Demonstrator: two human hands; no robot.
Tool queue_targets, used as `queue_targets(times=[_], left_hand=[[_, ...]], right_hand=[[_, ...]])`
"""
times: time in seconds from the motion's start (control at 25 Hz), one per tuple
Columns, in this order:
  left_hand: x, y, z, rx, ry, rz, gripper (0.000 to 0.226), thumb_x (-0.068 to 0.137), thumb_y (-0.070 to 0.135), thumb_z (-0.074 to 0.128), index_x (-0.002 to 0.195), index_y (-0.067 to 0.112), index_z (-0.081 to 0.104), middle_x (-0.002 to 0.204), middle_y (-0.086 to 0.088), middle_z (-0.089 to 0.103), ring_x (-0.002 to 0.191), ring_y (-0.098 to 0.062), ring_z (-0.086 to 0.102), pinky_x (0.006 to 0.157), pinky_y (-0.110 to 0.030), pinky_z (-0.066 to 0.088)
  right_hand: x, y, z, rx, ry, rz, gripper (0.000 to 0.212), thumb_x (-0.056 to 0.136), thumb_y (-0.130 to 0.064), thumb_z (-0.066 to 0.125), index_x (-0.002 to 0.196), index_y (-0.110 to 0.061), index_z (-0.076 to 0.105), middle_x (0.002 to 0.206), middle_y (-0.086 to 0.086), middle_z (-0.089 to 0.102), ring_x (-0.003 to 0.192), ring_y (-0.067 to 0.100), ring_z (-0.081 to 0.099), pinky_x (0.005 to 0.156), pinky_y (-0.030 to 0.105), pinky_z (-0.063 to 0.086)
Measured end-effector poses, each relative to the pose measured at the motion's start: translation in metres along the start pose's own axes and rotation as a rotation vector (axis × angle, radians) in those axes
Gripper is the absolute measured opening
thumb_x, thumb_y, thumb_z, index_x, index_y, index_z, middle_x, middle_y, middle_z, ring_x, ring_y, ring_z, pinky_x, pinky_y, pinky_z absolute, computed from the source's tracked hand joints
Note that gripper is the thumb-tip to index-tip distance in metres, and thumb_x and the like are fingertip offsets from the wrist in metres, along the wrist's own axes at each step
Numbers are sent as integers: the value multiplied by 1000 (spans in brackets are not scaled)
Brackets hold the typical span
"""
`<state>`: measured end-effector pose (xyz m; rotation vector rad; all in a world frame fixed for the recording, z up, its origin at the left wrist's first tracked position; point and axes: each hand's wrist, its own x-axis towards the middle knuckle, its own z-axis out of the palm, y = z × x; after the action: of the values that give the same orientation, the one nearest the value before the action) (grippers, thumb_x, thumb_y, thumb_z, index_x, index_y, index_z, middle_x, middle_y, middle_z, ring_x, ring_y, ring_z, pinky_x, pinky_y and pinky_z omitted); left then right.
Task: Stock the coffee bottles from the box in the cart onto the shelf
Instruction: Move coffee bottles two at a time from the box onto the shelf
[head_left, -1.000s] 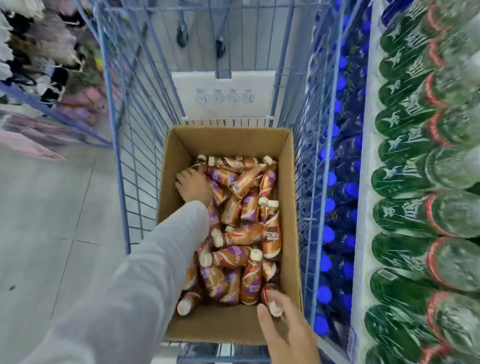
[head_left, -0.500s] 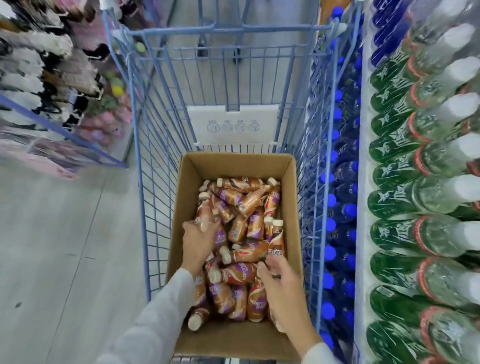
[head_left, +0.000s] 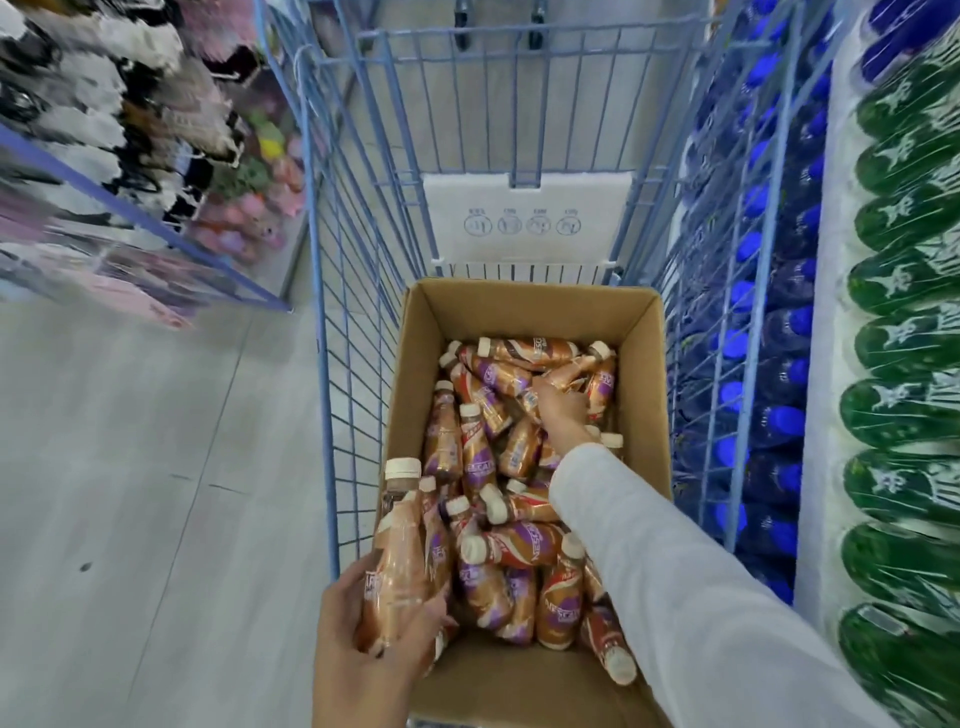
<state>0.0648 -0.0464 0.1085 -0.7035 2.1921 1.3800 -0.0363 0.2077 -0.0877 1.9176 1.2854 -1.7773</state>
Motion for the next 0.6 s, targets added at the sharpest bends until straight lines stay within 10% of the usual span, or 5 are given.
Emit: queue_targets(times=[0.28,0.6], left_hand=[[-14,12,-15,-45,-80,31,71,64,6,92,118,32,54,127,-4,62,112,-24,60,88,-40,54],[-79,65,-48,-42,-352,273,72,51,23,97,109,46,59,122,-1,66,114,-28,64,96,-59,53]], right_hand=[[-26,48,-34,143,-136,-48,124,48,-70,82,153,-27,33,150,2,46,130,28,51,107,51,46],[-303,112,-112,208,-81,-329,80,73,-57,80,140,-29,45,129,-7,65,114,13,64,107,45,47]])
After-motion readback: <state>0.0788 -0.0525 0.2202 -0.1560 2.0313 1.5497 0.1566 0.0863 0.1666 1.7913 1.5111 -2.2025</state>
